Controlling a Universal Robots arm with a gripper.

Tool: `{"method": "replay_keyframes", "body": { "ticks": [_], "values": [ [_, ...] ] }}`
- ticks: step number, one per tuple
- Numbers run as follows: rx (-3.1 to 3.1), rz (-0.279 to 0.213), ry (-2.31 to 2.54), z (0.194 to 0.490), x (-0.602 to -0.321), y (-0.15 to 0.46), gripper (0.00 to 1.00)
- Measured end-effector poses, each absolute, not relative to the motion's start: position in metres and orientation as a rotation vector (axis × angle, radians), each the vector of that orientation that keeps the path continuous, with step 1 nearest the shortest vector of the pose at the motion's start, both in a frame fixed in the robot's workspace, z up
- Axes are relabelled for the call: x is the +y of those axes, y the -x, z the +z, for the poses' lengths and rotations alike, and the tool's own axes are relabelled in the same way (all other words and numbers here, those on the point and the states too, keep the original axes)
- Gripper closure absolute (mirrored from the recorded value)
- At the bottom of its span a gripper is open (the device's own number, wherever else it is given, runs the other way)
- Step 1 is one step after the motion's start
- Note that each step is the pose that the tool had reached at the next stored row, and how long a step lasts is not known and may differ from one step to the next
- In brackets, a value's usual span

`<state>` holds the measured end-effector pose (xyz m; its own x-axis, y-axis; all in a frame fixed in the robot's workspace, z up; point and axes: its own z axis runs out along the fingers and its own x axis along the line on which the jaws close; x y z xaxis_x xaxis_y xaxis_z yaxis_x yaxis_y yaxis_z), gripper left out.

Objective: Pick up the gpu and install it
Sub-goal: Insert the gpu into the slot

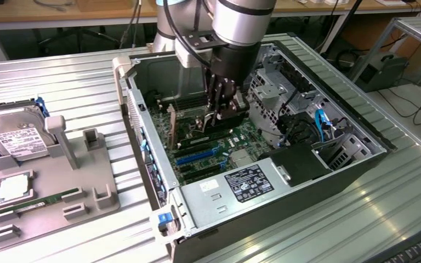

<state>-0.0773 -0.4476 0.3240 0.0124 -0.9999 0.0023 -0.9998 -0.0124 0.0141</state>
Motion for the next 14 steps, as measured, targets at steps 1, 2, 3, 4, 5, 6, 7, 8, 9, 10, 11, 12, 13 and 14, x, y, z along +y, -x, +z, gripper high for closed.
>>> {"method": "replay_keyframes", "body": {
  "ticks": [1,2,3,4,5,6,7,8,9,10,11,12,13,14],
  "values": [
    [-2.200,-0.013,-2.227,0.321,-0.448,0.078,0.74],
    [-2.200,-0.013,-2.227,0.319,-0.448,0.078,0.74],
    [-2.200,-0.013,-2.227,0.317,-0.449,0.079,0.74],
    [-2.200,-0.013,-2.227,0.314,-0.450,0.081,0.74],
    [-2.200,-0.013,-2.227,0.313,-0.450,0.082,0.74],
    [-2.200,-0.013,-2.227,0.309,-0.451,0.086,0.74],
    [-2.200,-0.013,-2.227,0.308,-0.451,0.088,0.74],
    [-2.200,-0.013,-2.226,0.306,-0.451,0.090,0.74],
    [-2.201,-0.013,-2.226,0.304,-0.451,0.091,0.74],
    [-2.202,-0.013,-2.225,0.302,-0.451,0.092,0.74],
    [-2.204,-0.013,-2.222,0.299,-0.451,0.093,0.74],
    [-2.206,-0.013,-2.220,0.298,-0.451,0.094,0.74],
    [-2.206,-0.013,-2.220,0.297,-0.452,0.094,0.74],
    [-2.207,-0.013,-2.220,0.296,-0.453,0.094,0.74]
  ]
}}
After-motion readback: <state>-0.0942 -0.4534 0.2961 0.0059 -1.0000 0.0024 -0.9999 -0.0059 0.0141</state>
